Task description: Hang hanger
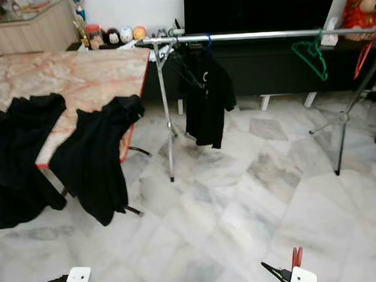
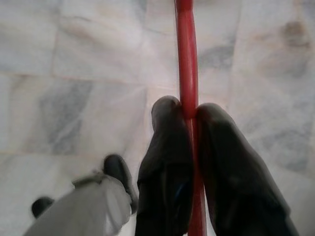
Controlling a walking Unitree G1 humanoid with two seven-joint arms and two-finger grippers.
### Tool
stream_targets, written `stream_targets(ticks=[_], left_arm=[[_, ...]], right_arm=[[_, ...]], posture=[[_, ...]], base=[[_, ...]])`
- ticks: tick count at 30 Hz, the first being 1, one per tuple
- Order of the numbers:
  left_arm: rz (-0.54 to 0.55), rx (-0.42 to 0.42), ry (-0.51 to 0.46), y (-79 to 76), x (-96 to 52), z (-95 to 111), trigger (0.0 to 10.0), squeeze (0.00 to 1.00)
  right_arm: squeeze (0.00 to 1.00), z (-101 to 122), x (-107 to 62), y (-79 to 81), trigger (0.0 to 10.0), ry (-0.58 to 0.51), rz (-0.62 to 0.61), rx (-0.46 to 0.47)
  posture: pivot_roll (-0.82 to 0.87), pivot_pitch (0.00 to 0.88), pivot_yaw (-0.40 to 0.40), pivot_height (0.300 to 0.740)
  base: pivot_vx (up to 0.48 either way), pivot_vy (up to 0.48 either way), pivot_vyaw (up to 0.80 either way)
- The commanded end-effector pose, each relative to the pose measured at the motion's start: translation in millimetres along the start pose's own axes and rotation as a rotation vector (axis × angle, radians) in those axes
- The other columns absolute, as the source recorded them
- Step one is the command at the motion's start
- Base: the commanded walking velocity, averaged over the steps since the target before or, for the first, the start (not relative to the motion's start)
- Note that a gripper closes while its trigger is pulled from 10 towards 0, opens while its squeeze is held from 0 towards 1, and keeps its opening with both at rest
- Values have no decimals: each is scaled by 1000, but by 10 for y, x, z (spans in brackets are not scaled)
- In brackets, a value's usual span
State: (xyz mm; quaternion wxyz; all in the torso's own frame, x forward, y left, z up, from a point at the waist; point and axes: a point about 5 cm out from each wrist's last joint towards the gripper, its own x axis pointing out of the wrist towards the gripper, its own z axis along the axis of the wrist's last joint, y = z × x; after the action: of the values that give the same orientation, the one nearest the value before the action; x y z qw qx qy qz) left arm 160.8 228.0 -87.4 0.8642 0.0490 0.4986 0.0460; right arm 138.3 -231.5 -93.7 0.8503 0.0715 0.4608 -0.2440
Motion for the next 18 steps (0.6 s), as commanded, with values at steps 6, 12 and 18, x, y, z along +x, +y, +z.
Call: stream_targets(ticks=[6,12,18], left_arm=[[-7,17,1,-42,7,23,10000,0],[-9,19,0,-45,7,24,10000,0],[-11,29,-2,-47,8,27,10000,0]], right_arm=[[0,19,7,-64,10000,-6,-19,4],[0,19,6,-64,10000,-7,-20,5],[0,17,6,-66,10000,-6,-20,4]], posture=[[-66,0,-1,740],[-66,0,-1,740],[-66,0,-1,740]], base=[[0,-424,0],[0,-425,0],[0,-426,0]])
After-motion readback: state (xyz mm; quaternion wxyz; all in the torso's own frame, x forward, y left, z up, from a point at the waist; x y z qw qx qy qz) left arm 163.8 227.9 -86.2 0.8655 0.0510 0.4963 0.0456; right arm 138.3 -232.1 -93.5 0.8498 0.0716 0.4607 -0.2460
